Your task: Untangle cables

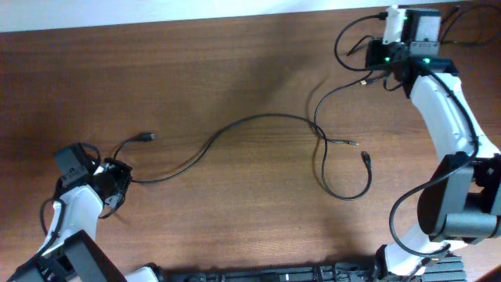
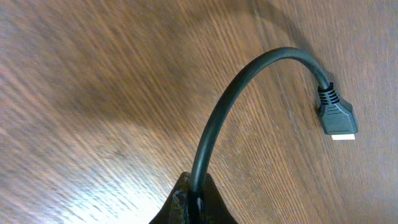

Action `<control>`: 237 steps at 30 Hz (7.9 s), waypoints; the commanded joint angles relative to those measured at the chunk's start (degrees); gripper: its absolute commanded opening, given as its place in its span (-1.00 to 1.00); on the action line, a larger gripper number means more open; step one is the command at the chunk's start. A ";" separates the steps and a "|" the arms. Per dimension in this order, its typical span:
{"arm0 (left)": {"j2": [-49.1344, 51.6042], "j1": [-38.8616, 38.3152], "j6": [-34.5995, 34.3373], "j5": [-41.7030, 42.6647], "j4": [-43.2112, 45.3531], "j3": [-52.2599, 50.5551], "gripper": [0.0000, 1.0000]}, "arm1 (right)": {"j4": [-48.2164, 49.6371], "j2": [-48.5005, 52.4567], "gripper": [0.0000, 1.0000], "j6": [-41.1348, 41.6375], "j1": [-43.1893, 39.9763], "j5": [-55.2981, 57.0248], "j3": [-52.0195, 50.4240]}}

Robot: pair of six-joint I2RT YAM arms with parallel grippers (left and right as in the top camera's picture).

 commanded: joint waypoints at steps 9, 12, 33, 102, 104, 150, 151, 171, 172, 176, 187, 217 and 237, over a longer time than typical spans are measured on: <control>-0.61 0.26 -0.39 6.27 0.26 0.09 -1.00 | 22.10 0.26 -0.92 11.34 10.38 -51.39 0.02; -0.61 0.26 -0.42 8.96 0.70 0.09 -1.00 | 19.91 1.90 -0.92 11.34 20.24 -47.58 0.00; -0.61 -8.63 4.50 60.83 41.18 0.09 -1.00 | 27.63 14.05 -0.92 24.83 34.01 -33.73 -0.09; -0.61 -8.74 11.65 4.42 -0.20 -0.57 -0.93 | -2.51 9.64 0.98 7.10 -31.52 3.19 0.02; -0.61 -8.74 11.65 4.42 -0.17 -0.57 -0.92 | -6.93 9.64 0.98 10.69 -31.54 3.61 0.02; -0.61 -8.74 11.69 4.39 0.00 -0.57 -0.88 | -17.44 -1.29 0.08 47.56 -28.98 16.85 -28.46; -0.61 -8.74 11.67 4.39 -0.02 -0.57 -0.88 | -16.44 -1.29 -0.07 47.54 -28.98 16.87 -29.55; -0.61 -8.74 11.69 2.01 -0.17 -0.57 -0.82 | -16.59 -34.16 -0.92 25.92 -28.98 20.06 -24.39; -0.61 -8.74 11.69 2.01 -0.17 -0.57 -0.82 | -16.06 -36.11 -0.92 25.38 -28.98 20.09 -24.35; -0.61 -8.74 11.69 2.01 0.02 -0.57 -0.81 | -10.73 -41.03 -0.92 22.82 -28.98 20.06 -24.35; -0.61 -8.74 11.67 1.84 -0.20 -0.57 -0.83 | 15.93 -26.62 -0.92 6.27 -29.81 21.03 -24.35; -0.61 -8.74 11.65 1.88 -0.63 -0.57 -0.82 | 39.82 5.07 0.80 -27.76 -28.20 24.17 -24.28; -0.61 -18.56 10.45 11.32 5.42 -0.57 -0.91 | 13.33 -6.23 0.97 11.47 -25.83 -33.22 -24.30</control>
